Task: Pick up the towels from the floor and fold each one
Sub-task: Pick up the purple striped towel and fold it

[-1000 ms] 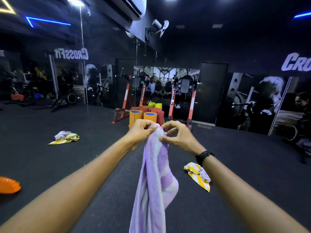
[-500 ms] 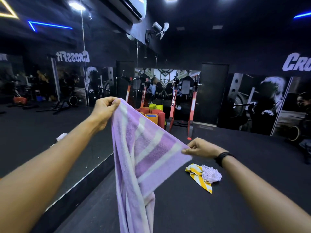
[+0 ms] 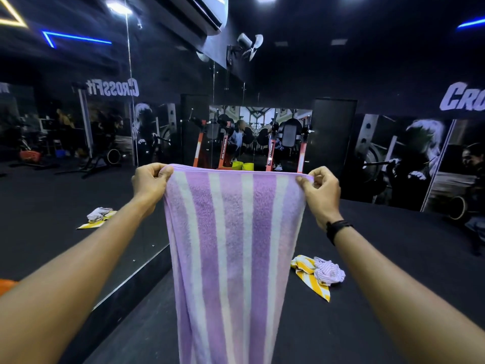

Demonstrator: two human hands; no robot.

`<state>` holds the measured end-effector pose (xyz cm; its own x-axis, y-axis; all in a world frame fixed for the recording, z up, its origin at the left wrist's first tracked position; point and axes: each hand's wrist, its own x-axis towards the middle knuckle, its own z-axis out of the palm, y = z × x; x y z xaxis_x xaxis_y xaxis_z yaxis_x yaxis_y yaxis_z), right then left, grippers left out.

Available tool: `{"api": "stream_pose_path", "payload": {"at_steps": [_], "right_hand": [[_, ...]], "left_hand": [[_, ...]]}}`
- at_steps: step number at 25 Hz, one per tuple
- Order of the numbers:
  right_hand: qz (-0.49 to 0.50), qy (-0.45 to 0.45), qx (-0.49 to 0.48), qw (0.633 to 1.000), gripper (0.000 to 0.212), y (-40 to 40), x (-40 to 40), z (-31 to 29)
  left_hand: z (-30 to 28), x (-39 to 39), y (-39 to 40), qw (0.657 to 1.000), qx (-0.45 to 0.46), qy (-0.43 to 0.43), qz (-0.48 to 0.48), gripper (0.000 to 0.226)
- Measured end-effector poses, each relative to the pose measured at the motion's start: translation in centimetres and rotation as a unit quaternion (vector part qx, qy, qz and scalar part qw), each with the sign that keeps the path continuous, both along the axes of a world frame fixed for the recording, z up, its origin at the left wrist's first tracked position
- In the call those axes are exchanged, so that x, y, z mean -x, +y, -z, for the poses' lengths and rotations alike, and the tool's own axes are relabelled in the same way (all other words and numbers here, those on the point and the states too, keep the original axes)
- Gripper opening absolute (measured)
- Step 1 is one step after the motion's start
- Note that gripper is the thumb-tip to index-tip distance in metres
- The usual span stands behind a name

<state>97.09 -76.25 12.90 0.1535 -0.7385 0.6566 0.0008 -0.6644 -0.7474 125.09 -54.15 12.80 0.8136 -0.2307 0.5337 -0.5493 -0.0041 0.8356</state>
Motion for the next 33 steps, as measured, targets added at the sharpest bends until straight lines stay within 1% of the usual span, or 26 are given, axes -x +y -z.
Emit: {"api": "stream_pose_path", "payload": {"at_steps": [3, 6, 7, 9, 12, 15, 17, 19, 21, 22, 23, 24, 25, 26, 27, 28, 29, 30, 31, 32, 33], "right_hand": [[0.027, -0.027, 0.018, 0.999, 0.021, 0.5, 0.0, -1.2], [0.033, -0.039, 0.036, 0.998, 0.021, 0.4, 0.4, -2.0], [0.025, -0.036, 0.036, 0.998, 0.022, 0.1, 0.8, -2.3], [0.017, 0.001, 0.041, 0.999, 0.025, -0.5, 1.5, -2.5], [0.027, 0.030, 0.066, 0.997, 0.025, -0.7, 2.1, -1.8], [0.049, 0.099, 0.093, 0.990, 0.028, -0.5, 2.4, -1.2], [0.010, 0.135, 0.078, 0.988, 0.032, -0.9, 2.8, -0.6], [-0.042, 0.149, 0.052, 0.987, 0.039, -1.5, 3.5, -0.5], [-0.116, 0.152, 0.004, 0.981, 0.043, -2.2, 4.4, -0.2], [-0.153, 0.158, -0.027, 0.975, 0.045, -2.4, 4.7, -0.1], [-0.185, 0.182, -0.055, 0.964, 0.047, -2.4, 5.2, 0.0], [-0.212, 0.223, -0.072, 0.949, 0.050, -2.3, 5.5, -0.3], [-0.227, 0.258, -0.073, 0.936, 0.050, -2.3, 5.7, -1.1], [-0.237, 0.261, -0.071, 0.933, 0.045, -2.3, 5.9, -2.3], [-0.240, 0.217, -0.067, 0.944, 0.038, -2.3, 5.9, -3.6], [-0.244, 0.137, -0.079, 0.957, 0.034, -2.3, 5.9, -4.7], [-0.261, 0.074, -0.102, 0.957, 0.036, -2.5, 5.8, -5.6], [-0.279, 0.079, -0.119, 0.950, 0.043, -2.3, 5.6, -5.7], [-0.286, 0.130, -0.128, 0.941, 0.052, -2.0, 5.2, -4.7], [-0.294, 0.171, -0.142, 0.930, 0.062, -1.7, 4.9, -3.0], [-0.298, 0.180, -0.155, 0.925, 0.072, -1.6, 4.7, -1.3]], "left_hand": [[-0.2, 0.4, 0.3, 0.997, -0.039, -0.059, -0.037, 0.018], [-0.5, 0.1, 0.4, 0.991, -0.061, -0.112, -0.040, 0.019], [-0.6, 0.1, 0.3, 0.986, -0.087, -0.135, -0.038, 0.018], [-0.2, 0.0, 0.2, 0.972, -0.151, -0.178, -0.036, 0.018], [0.9, 0.3, 0.1, 0.974, -0.143, -0.171, -0.050, 0.014], [1.6, 0.4, -0.4, 0.969, -0.181, -0.167, -0.027, 0.015], [1.6, 0.7, -0.9, 0.973, -0.176, -0.147, -0.015, 0.017], [1.6, 1.1, -1.2, 0.981, -0.153, -0.120, 0.010, 0.018], [2.2, 1.6, -1.3, 0.979, -0.163, -0.119, 0.028, 0.017], [2.6, 1.4, -1.4, 0.977, -0.176, -0.118, 0.035, 0.017], [3.0, 1.2, -1.4, 0.972, -0.200, -0.110, 0.054, 0.018], [3.0, 1.2, -1.5, 0.964, -0.232, -0.092, 0.088, 0.022], [2.5, 1.2, -1.8, 0.958, -0.244, -0.072, 0.134, 0.026], [1.6, 1.3, -2.4, 0.960, -0.212, -0.043, 0.177, 0.029], [0.5, 1.7, -3.0, 0.973, -0.127, -0.009, 0.194, 0.027], [-0.8, 2.5, -3.2, 0.979, -0.023, 0.037, 0.199, 0.017], [-1.9, 2.7, -3.3, 0.971, 0.046, 0.067, 0.223, 0.013], [-2.3, 3.0, -3.4, 0.962, 0.036, 0.081, 0.257, 0.037], [-1.5, 3.3, -3.2, 0.954, -0.031, 0.089, 0.285, 0.054], [-0.3, 3.9, -2.6, 0.937, -0.100, 0.100, 0.318, 0.057], [1.2, 4.1, -2.4, 0.922, -0.152, 0.116, 0.336, 0.048]]}}
